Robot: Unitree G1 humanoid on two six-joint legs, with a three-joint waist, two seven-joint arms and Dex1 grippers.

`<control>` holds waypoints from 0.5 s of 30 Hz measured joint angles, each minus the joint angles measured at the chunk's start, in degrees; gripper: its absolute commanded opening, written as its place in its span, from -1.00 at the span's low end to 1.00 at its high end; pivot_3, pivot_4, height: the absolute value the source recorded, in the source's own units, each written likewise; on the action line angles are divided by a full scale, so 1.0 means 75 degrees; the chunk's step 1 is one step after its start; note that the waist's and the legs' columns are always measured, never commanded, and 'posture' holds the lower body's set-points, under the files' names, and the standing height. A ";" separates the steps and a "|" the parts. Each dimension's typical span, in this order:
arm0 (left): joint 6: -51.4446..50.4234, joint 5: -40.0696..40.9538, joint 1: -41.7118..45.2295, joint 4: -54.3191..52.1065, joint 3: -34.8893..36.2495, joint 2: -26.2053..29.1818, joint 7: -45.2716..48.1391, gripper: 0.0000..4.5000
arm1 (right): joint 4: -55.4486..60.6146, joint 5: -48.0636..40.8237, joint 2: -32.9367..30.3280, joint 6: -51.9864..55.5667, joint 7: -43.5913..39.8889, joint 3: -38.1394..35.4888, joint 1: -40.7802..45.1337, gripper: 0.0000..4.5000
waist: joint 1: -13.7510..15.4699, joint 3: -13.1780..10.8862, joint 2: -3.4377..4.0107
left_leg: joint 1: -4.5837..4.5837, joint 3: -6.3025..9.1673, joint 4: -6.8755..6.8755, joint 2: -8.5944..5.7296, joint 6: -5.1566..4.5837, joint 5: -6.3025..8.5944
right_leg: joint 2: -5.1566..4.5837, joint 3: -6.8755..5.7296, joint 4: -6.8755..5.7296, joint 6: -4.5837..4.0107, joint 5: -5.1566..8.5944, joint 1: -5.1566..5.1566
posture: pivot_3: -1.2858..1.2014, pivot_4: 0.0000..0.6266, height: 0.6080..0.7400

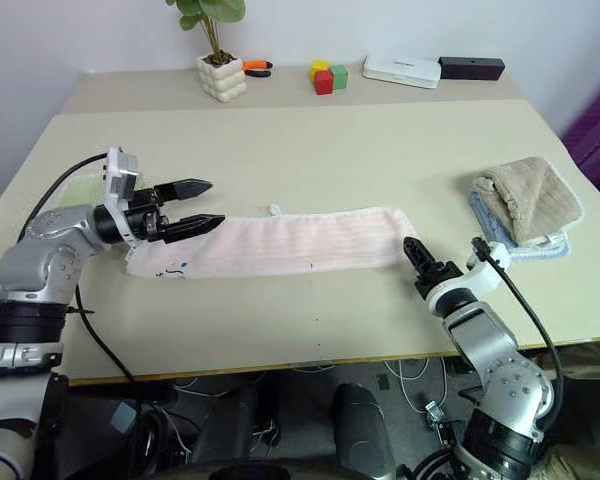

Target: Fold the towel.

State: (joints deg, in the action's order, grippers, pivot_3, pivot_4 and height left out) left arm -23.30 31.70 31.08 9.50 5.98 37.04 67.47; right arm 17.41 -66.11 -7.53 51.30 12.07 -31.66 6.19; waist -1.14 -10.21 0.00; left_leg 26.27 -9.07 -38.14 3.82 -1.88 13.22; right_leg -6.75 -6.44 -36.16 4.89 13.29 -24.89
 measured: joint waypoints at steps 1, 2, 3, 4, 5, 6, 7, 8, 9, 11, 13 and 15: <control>-0.0004 0.0005 -0.0048 -0.0089 0.0009 -0.0001 -0.0036 1.00 | -0.0195 -0.0022 0.0004 -0.0035 0.0014 0.0056 0.0122 -0.25 | -0.0004 -0.0001 0.0001 | 0.0001 -0.0002 0.0000 0.0000 0.0000 0.0000 | 0.0000 0.0000 0.0000 0.0001 0.0000 -0.0002 | 0.03 -0.52 1.00; -0.0004 0.0011 -0.0081 -0.0137 0.0012 -0.0002 -0.0065 1.00 | -0.0322 -0.0051 0.0010 -0.0059 0.0037 0.0110 0.0208 -0.47 | -0.0001 -0.0002 0.0002 | 0.0001 -0.0002 0.0000 0.0000 0.0000 0.0000 | 0.0000 0.0000 -0.0002 0.0001 -0.0001 -0.0002 | 0.03 -0.52 1.00; -0.0007 0.0025 -0.0140 -0.0185 0.0057 -0.0004 -0.0140 1.00 | -0.0395 -0.0138 0.0018 -0.0098 0.0082 0.0126 0.0365 -0.73 | 0.0000 -0.0001 0.0002 | 0.0000 -0.0001 0.0000 0.0000 0.0001 -0.0001 | 0.0002 0.0000 -0.0002 0.0001 -0.0001 -0.0001 | 0.03 -0.52 1.00; -0.0018 0.0035 -0.0152 -0.0188 0.0078 -0.0016 -0.0207 1.00 | -0.0482 -0.0224 0.0021 -0.0179 0.0140 0.0105 0.0499 -0.93 | 0.0004 -0.0001 0.0001 | 0.0000 -0.0001 0.0000 0.0001 0.0001 -0.0002 | 0.0002 0.0000 -0.0002 0.0001 -0.0001 0.0000 | 0.03 -0.52 1.00; -0.0026 0.0043 -0.0154 -0.0190 0.0102 -0.0026 -0.0253 1.00 | -0.0561 -0.0312 0.0026 -0.0272 0.0198 0.0064 0.0621 -0.97 | 0.0008 -0.0001 0.0001 | -0.0001 -0.0001 -0.0001 0.0000 0.0002 -0.0002 | 0.0002 0.0000 -0.0002 0.0001 -0.0001 0.0003 | 0.03 -0.52 1.00; -0.0026 0.0055 -0.0155 -0.0201 0.0150 -0.0032 -0.0301 1.00 | -0.0665 -0.0377 0.0023 -0.0366 0.0266 0.0009 0.0743 -0.97 | 0.0009 0.0000 0.0000 | -0.0001 -0.0001 -0.0002 0.0000 0.0001 -0.0002 | 0.0002 0.0000 -0.0001 0.0001 -0.0001 0.0003 | 0.03 -0.52 1.00; -0.0025 0.0069 -0.0165 -0.0230 0.0220 -0.0031 -0.0348 1.00 | -0.0831 -0.0405 0.0002 -0.0483 0.0328 -0.0074 0.0836 -0.97 | 0.0032 -0.0001 0.0001 | 0.0000 -0.0001 -0.0002 -0.0002 0.0001 -0.0002 | 0.0001 0.0000 -0.0001 0.0002 -0.0001 0.0003 | 0.03 -0.52 1.00; -0.0024 0.0075 -0.0178 -0.0243 0.0262 -0.0026 -0.0376 1.00 | -0.0926 -0.0438 -0.0056 -0.0560 0.0357 -0.0112 0.0846 -0.97 | 0.0063 -0.0001 0.0002 | 0.0000 -0.0001 -0.0002 -0.0003 0.0001 -0.0002 | 0.0000 0.0000 -0.0001 0.0003 -0.0001 0.0003 | 0.03 -0.52 1.00; -0.0023 0.0076 -0.0211 -0.0243 0.0289 -0.0026 -0.0397 1.00 | -0.0983 -0.0472 -0.0143 -0.0599 0.0356 -0.0112 0.0873 -0.97 | 0.0067 -0.0001 0.0002 | 0.0000 -0.0001 -0.0001 -0.0003 0.0001 -0.0002 | 0.0000 0.0000 -0.0001 0.0003 -0.0001 0.0004 | 0.03 -0.52 1.00; -0.0011 0.0073 -0.0260 -0.0243 0.0287 -0.0069 -0.0431 1.00 | -0.1126 -0.0463 -0.0368 -0.0717 0.0357 -0.0119 0.0910 -0.97 | 0.0065 -0.0001 0.0002 | 0.0001 -0.0002 -0.0001 -0.0005 0.0001 -0.0002 | -0.0001 0.0000 0.0000 0.0003 -0.0001 0.0004 | 0.03 -0.52 1.00; 0.0012 0.0069 -0.0272 -0.0239 0.0286 -0.0150 -0.0464 1.00 | -0.1181 -0.0344 -0.0592 -0.0854 0.0360 -0.0204 0.0910 -0.97 | 0.0066 -0.0001 0.0003 | 0.0001 -0.0001 -0.0002 -0.0006 0.0001 -0.0003 | -0.0001 -0.0001 -0.0002 0.0004 -0.0001 0.0003 | 0.03 -0.52 1.00; 0.0045 0.0061 -0.0259 -0.0228 0.0281 -0.0211 -0.0494 1.00 | -0.1177 -0.0024 -0.0938 -0.1052 0.0314 -0.0192 0.0866 -0.97 | 0.0051 -0.0002 0.0003 | 0.0001 -0.0002 -0.0001 -0.0006 0.0001 -0.0003 | 0.0000 -0.0001 -0.0002 0.0005 -0.0002 0.0003 | 0.03 -0.52 1.00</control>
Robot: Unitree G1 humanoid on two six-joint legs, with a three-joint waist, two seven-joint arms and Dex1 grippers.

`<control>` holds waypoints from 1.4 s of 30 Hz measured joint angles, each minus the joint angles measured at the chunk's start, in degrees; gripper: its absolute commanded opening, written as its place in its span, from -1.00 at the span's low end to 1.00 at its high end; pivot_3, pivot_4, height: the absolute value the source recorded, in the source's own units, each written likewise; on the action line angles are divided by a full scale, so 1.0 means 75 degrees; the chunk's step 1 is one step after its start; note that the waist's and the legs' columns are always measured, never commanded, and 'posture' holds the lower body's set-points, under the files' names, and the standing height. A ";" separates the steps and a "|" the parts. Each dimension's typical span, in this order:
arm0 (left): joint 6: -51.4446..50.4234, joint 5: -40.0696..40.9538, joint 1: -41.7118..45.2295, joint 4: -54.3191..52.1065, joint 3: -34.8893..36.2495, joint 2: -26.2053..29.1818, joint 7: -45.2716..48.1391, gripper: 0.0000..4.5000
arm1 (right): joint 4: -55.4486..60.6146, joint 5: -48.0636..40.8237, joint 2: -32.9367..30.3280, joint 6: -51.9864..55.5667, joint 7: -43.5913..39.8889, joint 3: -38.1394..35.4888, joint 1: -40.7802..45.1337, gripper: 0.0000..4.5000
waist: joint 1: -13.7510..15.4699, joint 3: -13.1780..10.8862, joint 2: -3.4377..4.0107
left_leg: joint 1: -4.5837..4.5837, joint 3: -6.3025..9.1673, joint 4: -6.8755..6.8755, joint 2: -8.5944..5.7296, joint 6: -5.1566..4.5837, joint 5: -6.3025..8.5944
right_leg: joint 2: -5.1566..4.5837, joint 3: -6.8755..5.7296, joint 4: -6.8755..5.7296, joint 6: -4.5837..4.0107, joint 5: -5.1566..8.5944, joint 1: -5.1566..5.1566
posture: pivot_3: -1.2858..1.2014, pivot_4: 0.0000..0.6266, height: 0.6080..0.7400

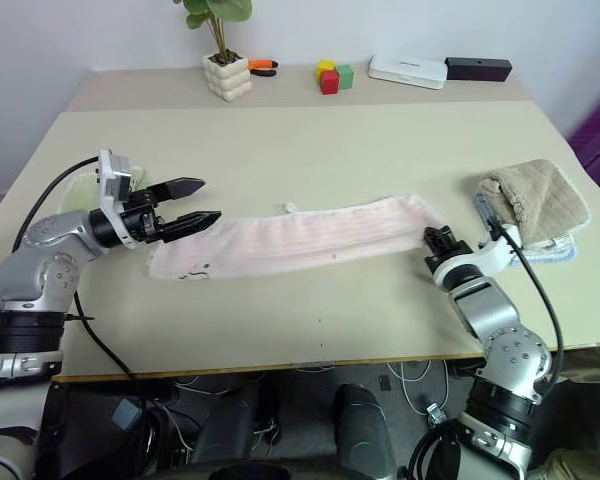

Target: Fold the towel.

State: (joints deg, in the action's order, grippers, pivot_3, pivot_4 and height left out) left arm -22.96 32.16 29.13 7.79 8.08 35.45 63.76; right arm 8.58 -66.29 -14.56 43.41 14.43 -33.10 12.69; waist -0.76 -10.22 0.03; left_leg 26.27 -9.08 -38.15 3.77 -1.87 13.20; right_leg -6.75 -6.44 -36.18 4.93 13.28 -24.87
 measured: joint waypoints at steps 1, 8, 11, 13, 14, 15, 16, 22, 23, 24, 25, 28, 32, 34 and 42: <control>0.0014 -0.0006 0.0001 0.0010 -0.0001 -0.0002 -0.0004 1.00 | 0.0002 0.0074 -0.0096 -0.0047 -0.0006 -0.0021 -0.0026 -0.97 | -0.0003 0.0000 0.0000 | 0.0000 0.0000 0.0000 0.0000 0.0000 0.0000 | 0.0001 0.0000 0.0000 0.0000 0.0000 0.0000 | 0.03 -0.52 1.00; 0.0279 -0.0075 0.0151 0.0314 -0.0034 -0.0071 0.0064 1.00 | 0.0927 0.0966 -0.1135 0.0005 -0.0553 0.0728 -0.0446 -0.97 | -0.0016 -0.0003 0.0006 | -0.0001 0.0000 0.0001 0.0003 0.0003 -0.0002 | 0.0003 0.0001 -0.0003 0.0001 0.0000 -0.0004 | 0.03 -0.52 1.00; 0.0311 -0.0122 0.0195 0.0446 -0.0045 -0.0074 0.0113 1.00 | 0.1774 0.2084 -0.2269 -0.0047 -0.1460 0.2006 -0.0495 -0.97 | -0.0028 -0.0004 0.0008 | 0.0000 -0.0002 0.0001 0.0003 0.0003 -0.0001 | 0.0002 0.0003 -0.0003 0.0000 0.0001 -0.0009 | 0.03 -0.52 1.00; 0.0336 -0.0144 0.0228 0.0454 -0.0053 -0.0075 0.0138 1.00 | 0.2377 0.2821 -0.2845 -0.0167 -0.2152 0.2953 -0.0379 -0.97 | -0.0029 0.0000 0.0000 | 0.0000 0.0004 0.0002 0.0008 0.0003 -0.0001 | 0.0007 -0.0001 -0.0002 0.0001 0.0001 -0.0008 | 0.03 -0.52 1.00; 0.0351 -0.0163 0.0257 0.0454 -0.0060 -0.0075 0.0141 1.00 | 0.2608 0.3184 -0.3147 -0.0253 -0.2512 0.3458 -0.0329 -0.97 | -0.0022 -0.0001 0.0001 | 0.0000 0.0003 0.0003 0.0006 0.0003 -0.0002 | 0.0006 0.0000 -0.0003 0.0001 0.0001 -0.0009 | 0.03 -0.52 1.00; 0.0371 -0.0172 0.0281 0.0454 -0.0058 -0.0075 0.0142 1.00 | 0.2762 0.3434 -0.3256 -0.0323 -0.2764 0.3777 -0.0324 -0.97 | -0.0009 0.0001 -0.0006 | 0.0000 0.0005 0.0003 0.0007 0.0003 -0.0002 | 0.0007 -0.0002 -0.0001 0.0001 0.0002 -0.0007 | 0.03 -0.52 1.00; 0.0403 -0.0180 0.0278 0.0454 -0.0055 -0.0071 0.0140 1.00 | 0.2861 0.3737 -0.3387 -0.0390 -0.3025 0.4118 -0.0310 -0.97 | 0.0012 0.0001 -0.0005 | 0.0001 0.0004 0.0002 0.0003 0.0003 -0.0002 | 0.0003 -0.0002 -0.0001 0.0002 0.0002 -0.0006 | 0.03 -0.52 1.00; 0.0434 -0.0194 0.0084 0.0385 -0.0029 -0.0070 0.0088 1.00 | 0.2989 0.4889 -0.3337 -0.0650 -0.3913 0.5364 0.0132 -0.97 | 0.0012 0.0000 -0.0009 | 0.0005 0.0003 -0.0012 0.0002 0.0000 -0.0001 | -0.0001 -0.0002 -0.0001 0.0000 0.0001 -0.0003 | 0.03 -0.52 1.00; 0.0433 -0.0196 0.0046 0.0370 -0.0031 -0.0083 0.0054 1.00 | 0.2960 0.4992 -0.3130 -0.0657 -0.3951 0.5491 0.0288 -0.97 | 0.0010 0.0000 -0.0009 | 0.0005 0.0004 -0.0011 0.0003 0.0002 -0.0002 | 0.0000 -0.0003 -0.0003 0.0001 0.0001 -0.0006 | 0.03 -0.52 1.00; 0.0433 -0.0198 0.0041 0.0349 -0.0032 -0.0102 0.0029 1.00 | 0.2922 0.5096 -0.2927 -0.0662 -0.3989 0.5637 0.0435 -0.97 | 0.0007 0.0000 -0.0009 | 0.0005 0.0004 -0.0011 0.0004 0.0004 -0.0003 | 0.0003 -0.0004 -0.0004 0.0001 0.0001 -0.0006 | 0.03 -0.52 1.00; 0.0433 -0.0197 0.0033 0.0302 -0.0031 -0.0100 0.0002 1.00 | 0.2837 0.5239 -0.2771 -0.0672 -0.4064 0.5835 0.0577 -0.97 | 0.0004 0.0000 -0.0009 | 0.0005 0.0004 -0.0011 0.0004 0.0005 -0.0004 | 0.0004 -0.0005 -0.0004 0.0002 0.0001 -0.0005 | 0.03 -0.52 1.00; 0.0428 -0.0188 -0.0035 0.0029 -0.0014 -0.0086 -0.0046 1.00 | 0.2637 0.5610 -0.2442 -0.0678 -0.4315 0.6398 0.0754 -0.97 | 0.0021 0.0000 -0.0009 | 0.0007 0.0002 -0.0011 0.0003 0.0028 -0.0018 | 0.0002 -0.0005 -0.0003 0.0002 0.0001 -0.0004 | 0.03 -0.52 1.00; 0.0377 -0.0177 -0.0203 -0.0148 0.0009 -0.0072 -0.0110 1.00 | 0.2426 0.5918 -0.2357 -0.0678 -0.4670 0.6505 0.0783 -0.97 | 0.0011 0.0001 -0.0010 | 0.0006 -0.0001 -0.0013 0.0001 0.0033 -0.0021 | -0.0001 -0.0004 -0.0002 0.0002 0.0001 -0.0003 | 0.03 -0.52 1.00; 0.0283 -0.0155 -0.0267 -0.0164 0.0016 -0.0070 -0.0164 1.00 | 0.2372 0.6049 -0.2274 -0.0678 -0.4853 0.6539 0.0814 -0.97 | 0.0007 0.0001 -0.0010 | 0.0005 0.0002 -0.0012 0.0003 0.0032 -0.0020 | 0.0003 -0.0006 -0.0005 0.0002 0.0000 -0.0003 | 0.03 -0.52 1.00; 0.0235 -0.0062 -0.0383 -0.0390 0.0053 0.0023 -0.0277 1.00 | 0.2125 0.6397 -0.2043 -0.0652 -0.5511 0.6928 0.0928 -0.61 | 0.0007 0.0001 -0.0011 | 0.0005 0.0002 -0.0012 0.0003 0.0038 -0.0023 | 0.0004 -0.0007 -0.0006 0.0002 0.0000 -0.0004 | 0.03 -0.52 1.00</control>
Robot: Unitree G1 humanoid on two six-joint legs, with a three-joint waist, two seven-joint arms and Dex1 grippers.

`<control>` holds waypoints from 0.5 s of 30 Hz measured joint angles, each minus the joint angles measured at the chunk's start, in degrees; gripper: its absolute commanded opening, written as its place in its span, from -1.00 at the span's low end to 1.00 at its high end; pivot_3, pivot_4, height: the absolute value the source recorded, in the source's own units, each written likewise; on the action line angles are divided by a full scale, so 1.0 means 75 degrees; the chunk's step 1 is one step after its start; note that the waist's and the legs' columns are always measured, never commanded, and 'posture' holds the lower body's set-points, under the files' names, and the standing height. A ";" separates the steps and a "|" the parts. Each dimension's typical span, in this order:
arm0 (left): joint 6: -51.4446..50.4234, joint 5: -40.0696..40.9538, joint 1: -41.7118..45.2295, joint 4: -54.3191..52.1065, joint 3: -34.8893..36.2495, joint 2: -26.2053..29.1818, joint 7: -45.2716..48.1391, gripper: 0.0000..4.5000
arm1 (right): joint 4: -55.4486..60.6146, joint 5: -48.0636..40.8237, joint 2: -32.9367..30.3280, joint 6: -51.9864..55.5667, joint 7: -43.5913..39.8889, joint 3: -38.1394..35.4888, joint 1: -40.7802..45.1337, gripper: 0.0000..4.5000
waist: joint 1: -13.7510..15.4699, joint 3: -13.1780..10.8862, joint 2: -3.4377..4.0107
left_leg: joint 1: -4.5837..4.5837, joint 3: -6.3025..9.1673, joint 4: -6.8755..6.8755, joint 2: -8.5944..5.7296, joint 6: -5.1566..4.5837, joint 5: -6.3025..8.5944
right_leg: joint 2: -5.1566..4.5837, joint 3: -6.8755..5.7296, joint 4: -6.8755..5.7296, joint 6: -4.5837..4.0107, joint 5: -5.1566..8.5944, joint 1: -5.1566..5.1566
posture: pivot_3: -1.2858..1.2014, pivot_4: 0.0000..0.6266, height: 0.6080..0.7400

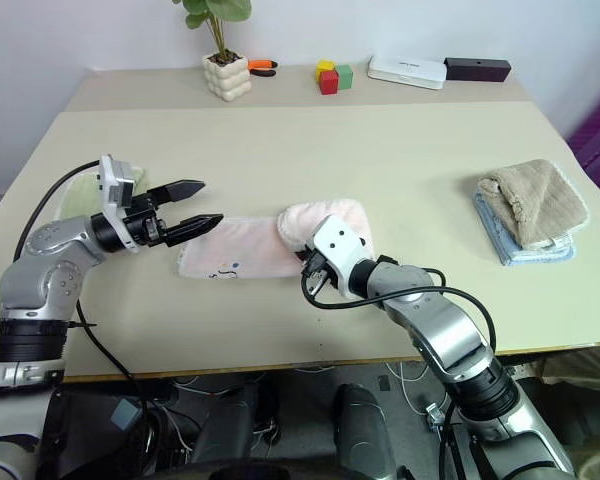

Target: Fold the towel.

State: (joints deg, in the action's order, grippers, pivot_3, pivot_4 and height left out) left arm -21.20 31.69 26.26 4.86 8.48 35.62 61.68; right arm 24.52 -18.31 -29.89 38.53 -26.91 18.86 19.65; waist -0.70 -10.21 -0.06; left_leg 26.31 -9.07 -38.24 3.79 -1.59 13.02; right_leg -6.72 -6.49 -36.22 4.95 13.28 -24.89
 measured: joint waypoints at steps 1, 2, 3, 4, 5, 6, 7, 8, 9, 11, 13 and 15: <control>0.0000 0.0003 -0.0020 -0.0005 0.0020 0.0019 -0.0001 1.00 | -0.0019 0.0001 0.0089 0.0006 -0.0035 -0.0004 0.0000 -0.38 | -0.0004 0.0000 0.0000 | 0.0000 0.0000 0.0001 0.0000 0.0001 0.0000 | 0.0000 -0.0001 -0.0001 0.0000 0.0000 0.0000 | 0.03 -0.52 1.00; 0.0001 0.0004 -0.0028 -0.0006 0.0026 0.0022 -0.0003 1.00 | -0.0023 0.0002 0.0169 0.0007 -0.0057 -0.0003 0.0000 -0.19 | -0.0003 0.0000 0.0000 | 0.0000 0.0000 0.0001 0.0000 0.0002 -0.0001 | 0.0001 -0.0001 -0.0001 0.0000 0.0000 0.0000 | 0.03 -0.52 1.00; 0.0001 0.0007 -0.0032 -0.0005 0.0026 0.0022 -0.0006 1.00 | -0.0024 0.0006 0.0229 0.0009 -0.0065 -0.0004 0.0001 0.07 | 0.0002 0.0000 0.0000 | 0.0000 0.0000 0.0000 0.0000 0.0008 -0.0005 | 0.0000 -0.0001 -0.0001 0.0000 0.0000 0.0000 | 0.03 -0.52 1.00; 0.0001 0.0007 -0.0035 -0.0005 0.0026 0.0022 -0.0010 1.00 | -0.0023 0.0011 0.0252 0.0008 -0.0081 -0.0004 0.0000 0.32 | 0.0006 0.0000 0.0000 | 0.0000 0.0000 0.0000 0.0000 0.0012 -0.0007 | 0.0000 -0.0001 -0.0001 0.0000 0.0000 0.0001 | 0.03 -0.52 1.00; 0.0001 0.0008 -0.0038 -0.0005 0.0027 0.0022 -0.0013 1.00 | -0.0023 0.0015 0.0248 0.0008 -0.0109 -0.0013 -0.0003 0.54 | 0.0010 0.0000 0.0000 | 0.0000 -0.0001 -0.0001 -0.0001 0.0012 -0.0007 | -0.0001 -0.0001 -0.0001 0.0000 0.0000 0.0002 | 0.03 -0.52 1.00; 0.0002 0.0009 -0.0040 -0.0005 0.0026 0.0021 -0.0015 1.00 | -0.0021 -0.0001 0.0239 0.0013 -0.0162 -0.0062 -0.0014 0.76 | 0.0012 0.0000 0.0000 | 0.0000 0.0000 -0.0001 -0.0001 0.0012 -0.0007 | -0.0001 -0.0001 -0.0001 0.0000 0.0000 0.0002 | 0.03 -0.52 1.00; 0.0002 0.0009 -0.0041 -0.0004 0.0026 0.0021 -0.0017 1.00 | -0.0008 -0.0065 0.0236 0.0048 -0.0232 -0.0196 -0.0047 0.99 | 0.0014 0.0000 0.0000 | 0.0000 0.0000 -0.0001 -0.0001 0.0012 -0.0007 | -0.0001 -0.0001 0.0000 0.0000 0.0000 0.0002 | 0.03 -0.52 1.00; 0.0003 0.0010 -0.0039 -0.0001 0.0026 0.0020 -0.0016 1.00 | 0.0020 -0.0282 0.0217 0.0174 -0.0352 -0.0455 -0.0109 0.99 | 0.0019 0.0000 0.0000 | 0.0000 0.0000 -0.0001 -0.0001 0.0012 -0.0007 | -0.0001 -0.0001 0.0000 0.0000 0.0000 0.0003 | 0.03 -0.52 1.00; 0.0003 0.0013 -0.0039 0.0004 0.0026 0.0020 -0.0007 1.00 | 0.0077 -0.0664 0.0183 0.0353 -0.0551 -0.0824 -0.0206 0.99 | 0.0025 0.0000 0.0000 | 0.0000 0.0000 -0.0001 -0.0001 0.0011 -0.0007 | -0.0001 -0.0001 0.0000 0.0000 0.0000 0.0003 | 0.03 -0.52 1.00; 0.0001 0.0022 -0.0039 0.0022 0.0026 0.0019 0.0010 1.00 | 0.0207 -0.1327 0.0138 0.0650 -0.0802 -0.1454 -0.0283 0.99 | 0.0011 0.0001 -0.0001 | 0.0000 0.0002 -0.0001 -0.0001 0.0011 -0.0006 | 0.0000 -0.0001 0.0000 0.0000 -0.0001 0.0004 | 0.03 -0.52 1.00; 0.0001 0.0028 -0.0036 0.0039 0.0026 0.0016 0.0032 1.00 | 0.0239 -0.1898 0.0315 0.0881 -0.0736 -0.2196 -0.0187 0.99 | 0.0007 0.0001 -0.0001 | -0.0003 0.0003 0.0000 0.0000 0.0010 -0.0006 | 0.0002 -0.0002 -0.0003 0.0000 -0.0002 0.0004 | 0.03 -0.52 1.00; 0.0003 0.0026 -0.0025 0.0097 0.0020 -0.0016 0.0033 1.00 | -0.0043 -0.2109 0.0650 0.0903 -0.0385 -0.2752 0.0169 0.60 | -0.0017 0.0001 -0.0001 | -0.0009 0.0002 0.0001 0.0001 0.0009 -0.0005 | 0.0005 -0.0001 -0.0007 -0.0001 -0.0002 0.0004 | 0.03 -0.52 1.00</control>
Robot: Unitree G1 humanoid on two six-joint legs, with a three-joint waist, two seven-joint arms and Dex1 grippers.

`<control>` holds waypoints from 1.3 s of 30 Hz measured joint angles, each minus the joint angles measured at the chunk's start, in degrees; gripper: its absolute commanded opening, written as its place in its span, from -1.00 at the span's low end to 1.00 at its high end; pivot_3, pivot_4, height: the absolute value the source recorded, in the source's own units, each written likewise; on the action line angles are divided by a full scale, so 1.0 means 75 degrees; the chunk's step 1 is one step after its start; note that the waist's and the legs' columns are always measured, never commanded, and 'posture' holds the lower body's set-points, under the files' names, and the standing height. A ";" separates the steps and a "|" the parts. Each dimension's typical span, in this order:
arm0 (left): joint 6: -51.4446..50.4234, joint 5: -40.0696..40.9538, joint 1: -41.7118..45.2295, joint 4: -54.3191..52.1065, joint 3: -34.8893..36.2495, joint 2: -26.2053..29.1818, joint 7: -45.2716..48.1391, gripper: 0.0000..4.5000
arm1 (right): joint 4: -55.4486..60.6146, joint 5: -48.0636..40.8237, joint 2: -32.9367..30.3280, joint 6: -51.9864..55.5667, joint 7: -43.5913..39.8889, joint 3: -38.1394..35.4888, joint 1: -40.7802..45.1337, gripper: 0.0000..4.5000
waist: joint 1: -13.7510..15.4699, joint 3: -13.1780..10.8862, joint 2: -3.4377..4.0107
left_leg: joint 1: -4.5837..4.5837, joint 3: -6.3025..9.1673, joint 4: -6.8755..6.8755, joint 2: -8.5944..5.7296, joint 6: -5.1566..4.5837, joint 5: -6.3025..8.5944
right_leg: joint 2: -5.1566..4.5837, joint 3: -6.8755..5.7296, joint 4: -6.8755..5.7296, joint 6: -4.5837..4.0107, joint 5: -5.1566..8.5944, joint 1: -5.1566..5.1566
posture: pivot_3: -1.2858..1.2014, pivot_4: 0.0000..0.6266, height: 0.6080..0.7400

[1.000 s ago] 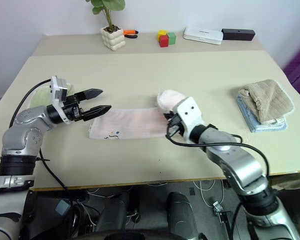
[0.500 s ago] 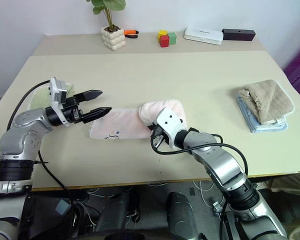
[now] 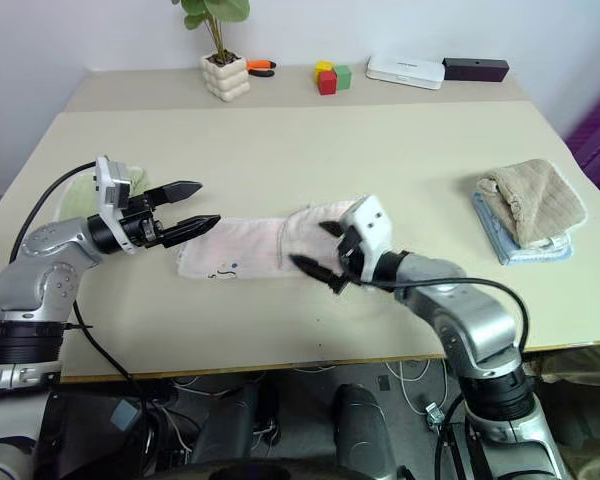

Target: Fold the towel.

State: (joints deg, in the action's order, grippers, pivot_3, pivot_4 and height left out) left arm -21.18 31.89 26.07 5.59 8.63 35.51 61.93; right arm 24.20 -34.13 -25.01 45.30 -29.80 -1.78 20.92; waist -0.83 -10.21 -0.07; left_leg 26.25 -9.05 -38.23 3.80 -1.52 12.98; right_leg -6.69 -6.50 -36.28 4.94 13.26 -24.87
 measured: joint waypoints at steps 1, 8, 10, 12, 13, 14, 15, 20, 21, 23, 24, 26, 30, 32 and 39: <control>-0.0001 0.0000 0.0006 0.0000 -0.0015 -0.0039 -0.0004 1.00 | -0.0245 0.0018 0.0185 -0.0050 0.0224 -0.0229 0.0231 0.41 | 0.0002 0.0000 0.0000 | 0.0000 -0.0001 0.0000 0.0000 0.0001 -0.0001 | 0.0000 0.0000 -0.0001 -0.0001 0.0000 0.0000 | 0.03 -0.52 1.00; -0.0148 0.0001 -0.0118 -0.0197 -0.0090 -0.0168 -0.0148 1.00 | -0.1650 0.0834 0.0916 -0.1237 0.0840 -0.0229 0.0326 -0.99 | 0.0017 0.0001 -0.0002 | 0.0003 -0.0011 0.0005 -0.0002 0.0012 -0.0007 | -0.0001 -0.0001 -0.0002 0.0001 0.0001 -0.0001 | 0.03 -0.52 1.00; -0.0162 0.0002 -0.0122 -0.0244 -0.0091 -0.0169 -0.0164 1.00 | -0.1929 0.1006 0.1159 -0.1665 0.0718 -0.0005 0.0082 -0.99 | 0.0004 0.0001 -0.0001 | 0.0002 -0.0012 0.0005 -0.0002 0.0016 -0.0010 | 0.0000 -0.0002 -0.0005 0.0001 0.0001 -0.0001 | 0.03 -0.52 1.00; -0.0229 0.0008 -0.0156 -0.0329 -0.0092 -0.0169 -0.0180 1.00 | -0.2204 0.1251 0.1347 -0.2062 0.0593 0.0282 -0.0135 -0.99 | -0.0005 0.0001 -0.0001 | 0.0002 -0.0011 0.0005 -0.0002 0.0018 -0.0011 | 0.0000 -0.0002 -0.0008 0.0001 0.0001 -0.0002 | 0.03 -0.52 1.00; -0.0277 0.0011 -0.0180 -0.0375 -0.0089 -0.0167 -0.0200 1.00 | -0.2374 0.1451 0.1365 -0.2288 0.0538 0.0475 -0.0200 -0.99 | -0.0007 0.0001 -0.0001 | 0.0001 -0.0011 0.0004 -0.0001 0.0019 -0.0011 | 0.0000 -0.0001 -0.0008 0.0001 0.0001 -0.0001 | 0.03 -0.52 1.00; -0.0300 0.0017 -0.0220 -0.0446 -0.0089 -0.0167 -0.0233 1.00 | -0.2584 0.1694 0.1366 -0.2517 0.0524 0.0661 -0.0239 -0.99 | -0.0006 0.0002 -0.0001 | 0.0001 -0.0010 0.0004 -0.0001 0.0019 -0.0011 | 0.0000 -0.0001 -0.0008 0.0001 0.0001 -0.0001 | 0.03 -0.52 1.00; -0.0338 0.0028 -0.0253 -0.0498 -0.0086 -0.0165 -0.0262 1.00 | -0.2814 0.1919 0.1365 -0.2715 0.0534 0.0807 -0.0280 -0.99 | 0.0001 0.0001 -0.0001 | 0.0001 -0.0010 0.0003 -0.0002 0.0019 -0.0011 | -0.0001 -0.0001 -0.0008 0.0001 0.0001 -0.0001 | 0.03 -0.52 1.00; -0.0727 0.0201 -0.0728 -0.0999 -0.0070 -0.0158 -0.0454 1.00 | -0.3603 0.3149 0.1288 -0.3634 0.0832 0.1325 -0.0194 -0.99 | -0.0012 0.0005 -0.0005 | -0.0006 -0.0007 0.0003 0.0000 0.0022 -0.0013 | -0.0001 -0.0001 -0.0009 0.0001 0.0001 0.0003 | 0.03 -0.52 1.00; -0.0797 0.0240 -0.0814 -0.1108 -0.0070 -0.0158 -0.0475 1.00 | -0.3646 0.3250 0.1304 -0.3708 0.0840 0.1347 -0.0184 -0.89 | -0.0008 0.0005 -0.0006 | -0.0011 -0.0006 0.0003 0.0000 0.0024 -0.0014 | -0.0001 -0.0001 -0.0010 0.0000 0.0001 0.0009 | 0.03 -0.52 1.00; -0.0848 0.0318 -0.0881 -0.1214 -0.0067 -0.0158 -0.0535 1.00 | -0.3702 0.3246 0.1380 -0.3763 0.0778 0.1317 -0.0183 -0.63 | -0.0004 0.0007 -0.0009 | -0.0030 -0.0005 0.0004 0.0001 0.0025 -0.0014 | -0.0001 -0.0001 -0.0009 0.0000 0.0002 0.0026 | 0.03 -0.52 1.00; -0.0887 0.0335 -0.0904 -0.1256 -0.0066 -0.0158 -0.0585 1.00 | -0.3704 0.3236 0.1426 -0.3765 0.0737 0.1303 -0.0183 -0.41 | -0.0007 0.0007 -0.0009 | -0.0048 -0.0004 0.0006 0.0001 0.0025 -0.0013 | -0.0001 0.0001 -0.0008 -0.0001 0.0002 0.0038 | 0.03 -0.52 1.00; -0.0997 0.0372 -0.0929 -0.1347 -0.0066 -0.0158 -0.0671 1.00 | -0.3703 0.3178 0.1527 -0.3767 0.0614 0.1277 -0.0187 0.06 | -0.0013 0.0007 -0.0009 | -0.0069 -0.0003 0.0014 0.0003 0.0025 -0.0011 | -0.0001 0.0002 -0.0007 -0.0002 0.0003 0.0050 | 0.03 -0.52 1.00; -0.1909 0.0978 -0.0966 -0.1456 0.0042 -0.0159 -0.0929 1.00 | -0.3651 0.3034 0.1621 -0.3733 0.0428 0.1238 -0.0190 0.96 | -0.0030 0.0007 -0.0008 | -0.0072 -0.0003 0.0018 0.0004 0.0025 -0.0011 | -0.0002 0.0005 -0.0007 -0.0002 0.0003 0.0049 | 0.03 -0.52 1.00; -0.2483 0.1396 -0.1010 -0.1538 0.0227 -0.0158 -0.1080 1.00 | -0.3533 0.2934 0.1617 -0.3629 0.0313 0.1193 -0.0188 0.99 | -0.0026 0.0007 -0.0008 | -0.0071 -0.0003 0.0018 0.0005 0.0025 -0.0012 | -0.0002 0.0006 -0.0007 -0.0002 0.0003 0.0048 | 0.03 -0.52 1.00; -0.3813 0.2180 -0.1283 -0.2224 0.0762 -0.0007 -0.2079 1.00 | -0.3189 0.2929 0.1357 -0.3358 0.0244 0.0966 0.0055 0.99 | -0.0023 0.0005 -0.0006 | -0.0071 -0.0002 0.0019 0.0004 0.0025 -0.0011 | -0.0004 0.0007 -0.0007 -0.0002 0.0003 0.0047 | 0.03 -0.52 1.00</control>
State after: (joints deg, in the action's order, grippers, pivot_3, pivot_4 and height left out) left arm -49.78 48.23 16.45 -11.09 14.35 35.45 46.34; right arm 0.28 -12.16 -14.83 20.12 -27.97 5.46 21.33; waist -1.00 -10.17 -0.11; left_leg 25.72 -9.07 -38.09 3.83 -1.33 12.90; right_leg -6.72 -6.45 -36.33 4.92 13.28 -24.52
